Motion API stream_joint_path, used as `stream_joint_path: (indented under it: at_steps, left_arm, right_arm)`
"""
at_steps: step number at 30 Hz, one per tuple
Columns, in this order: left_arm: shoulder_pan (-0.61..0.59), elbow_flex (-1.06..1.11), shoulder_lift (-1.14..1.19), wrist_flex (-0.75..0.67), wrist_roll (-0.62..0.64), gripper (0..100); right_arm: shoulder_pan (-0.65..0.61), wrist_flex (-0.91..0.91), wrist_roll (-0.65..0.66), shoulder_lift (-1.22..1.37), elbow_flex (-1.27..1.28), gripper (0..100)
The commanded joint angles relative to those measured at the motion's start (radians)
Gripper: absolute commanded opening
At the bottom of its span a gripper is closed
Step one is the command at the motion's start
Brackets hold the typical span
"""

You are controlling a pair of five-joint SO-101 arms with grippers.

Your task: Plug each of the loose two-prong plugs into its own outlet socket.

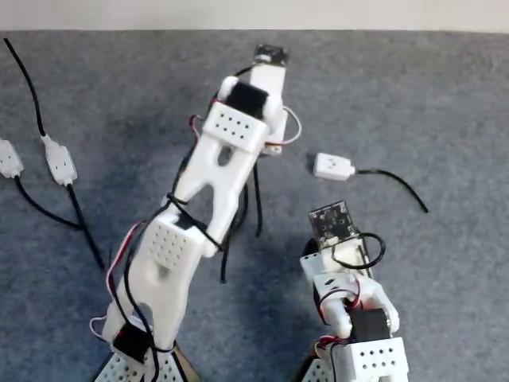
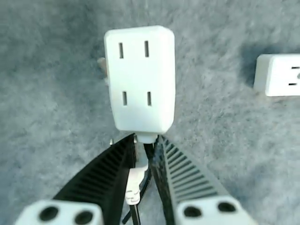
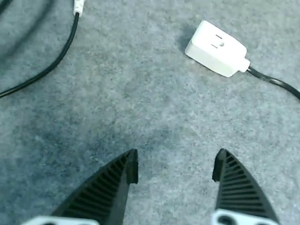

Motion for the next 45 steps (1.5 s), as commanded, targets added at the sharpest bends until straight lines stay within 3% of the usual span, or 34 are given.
stream_joint_path:
  at_steps: [1,6,11,16,23,27,32,36,43,45]
  left_arm:
    - [-0.012,0.162,-0.206,0.014,-0.023,1]
    - [-0.008,0.625,-0.547,0.014,-0.249,1]
    - [0.004,1.222,-0.914,0.012,-0.661,1]
    - [-0.041,1.603,-1.138,0.002,-0.769,1]
    - [-0.245,1.991,-1.333,0.002,-1.020,1]
    - [-0.378,2.118,-1.426,-0.002,-1.131,1]
    - [-0.545,2.135,-1.529,-0.077,-1.175,1]
    - [-0.627,2.163,-1.589,0.003,-1.339,1]
    - [-0.673,2.146,-1.761,-0.005,-1.339,2]
    - [-0.673,2.121,-1.825,-0.098,-1.232,7]
  right_arm:
    - [-0.008,-0.022,0.015,-0.010,0.019,25.3]
    - [-0.008,-0.022,0.015,-0.010,0.019,25.3]
    - [-0.008,-0.022,0.017,-0.010,0.019,25.3]
    - [-0.010,-0.022,0.017,-0.010,0.019,25.3]
    - [-0.010,-0.022,0.017,-0.010,0.021,25.3]
    - [-0.010,-0.022,0.017,-0.010,0.021,25.3]
    - [-0.010,-0.022,0.017,-0.010,0.021,25.3]
    - [-0.010,-0.022,0.017,-0.010,0.021,25.3]
    - [-0.010,-0.022,0.017,-0.010,0.021,25.3]
    - [-0.010,-0.022,0.017,-0.010,0.021,25.3]
